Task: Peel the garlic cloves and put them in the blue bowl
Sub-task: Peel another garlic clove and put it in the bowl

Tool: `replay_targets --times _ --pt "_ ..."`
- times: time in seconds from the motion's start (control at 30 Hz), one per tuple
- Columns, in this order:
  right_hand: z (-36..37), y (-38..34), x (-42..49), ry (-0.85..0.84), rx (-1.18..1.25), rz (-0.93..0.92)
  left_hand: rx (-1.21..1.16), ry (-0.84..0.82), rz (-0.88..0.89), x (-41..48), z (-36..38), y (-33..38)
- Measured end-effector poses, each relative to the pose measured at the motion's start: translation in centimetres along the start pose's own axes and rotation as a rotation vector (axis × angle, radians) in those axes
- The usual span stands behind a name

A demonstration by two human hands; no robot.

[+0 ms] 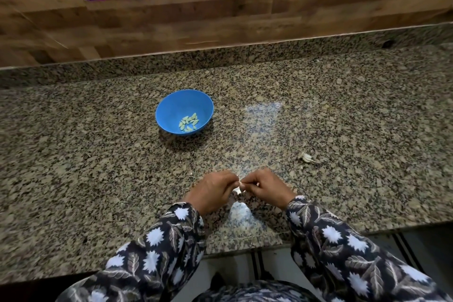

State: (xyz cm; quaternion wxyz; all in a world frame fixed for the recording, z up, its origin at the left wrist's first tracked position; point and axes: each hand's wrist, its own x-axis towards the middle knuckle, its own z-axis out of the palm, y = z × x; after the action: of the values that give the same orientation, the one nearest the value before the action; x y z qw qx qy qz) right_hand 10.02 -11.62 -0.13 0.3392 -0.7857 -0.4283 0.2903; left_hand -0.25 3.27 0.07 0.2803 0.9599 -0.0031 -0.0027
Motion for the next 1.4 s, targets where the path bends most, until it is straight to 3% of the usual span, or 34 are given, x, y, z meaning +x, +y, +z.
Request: replay_targets --times 0.1,0.23,0.3,0.37,0.4,0.53,0.63,0.7,0.8,0.83,1.03,1.4 --pt "0.7 0.3 -0.5 0.175 -0.236 -0.234 -0.21 -0.092 -0.232 0.2 0.0 0.8" --pt "0.6 1.5 0.3 0.358 -0.496 -0.497 -1.136 -0.21 -0.693 0.7 -0.6 1.2" --pt "0.5 1.8 0.7 0.338 -0.61 -0.531 -1.319 -0.252 -0.754 0.7 -1.0 0.8" --pt "0.7 1.7 0.7 0.316 -0.555 -0.441 -1.07 -0.219 -0.69 0.7 -0.9 1.2" --pt "0.7 1.5 0.7 0.286 -0.39 -0.315 -0.857 -0.16 -0.619 0.8 -0.7 1.4" --pt "0.0 0.3 0.3 0.092 0.604 0.194 -0.239 0.149 -0.199 0.6 0.2 1.2" --pt "-0.4 0.4 0.0 -0.094 1.032 0.421 -0.111 0.212 -0.052 0.4 0.5 0.4" --pt "0.1 0.3 0.1 -0.048 0.955 0.439 -0.206 0.267 -0.172 0.5 0.6 0.6" --pt "1.9 1.0 0.4 0.316 0.294 0.29 -0.506 0.314 -0.405 0.8 1.1 0.7" --pt "2.3 1.1 0.3 0.395 0.223 0.223 -0.585 0.315 -0.437 0.8 1.3 0.8" --pt "2.6 0.8 -0.6 0.455 0.277 0.016 -0.806 0.316 -0.473 0.5 1.6 0.9" --pt "1.9 0.9 -0.4 0.464 0.158 -0.009 -0.946 0.279 -0.451 0.1 1.0 1.1"
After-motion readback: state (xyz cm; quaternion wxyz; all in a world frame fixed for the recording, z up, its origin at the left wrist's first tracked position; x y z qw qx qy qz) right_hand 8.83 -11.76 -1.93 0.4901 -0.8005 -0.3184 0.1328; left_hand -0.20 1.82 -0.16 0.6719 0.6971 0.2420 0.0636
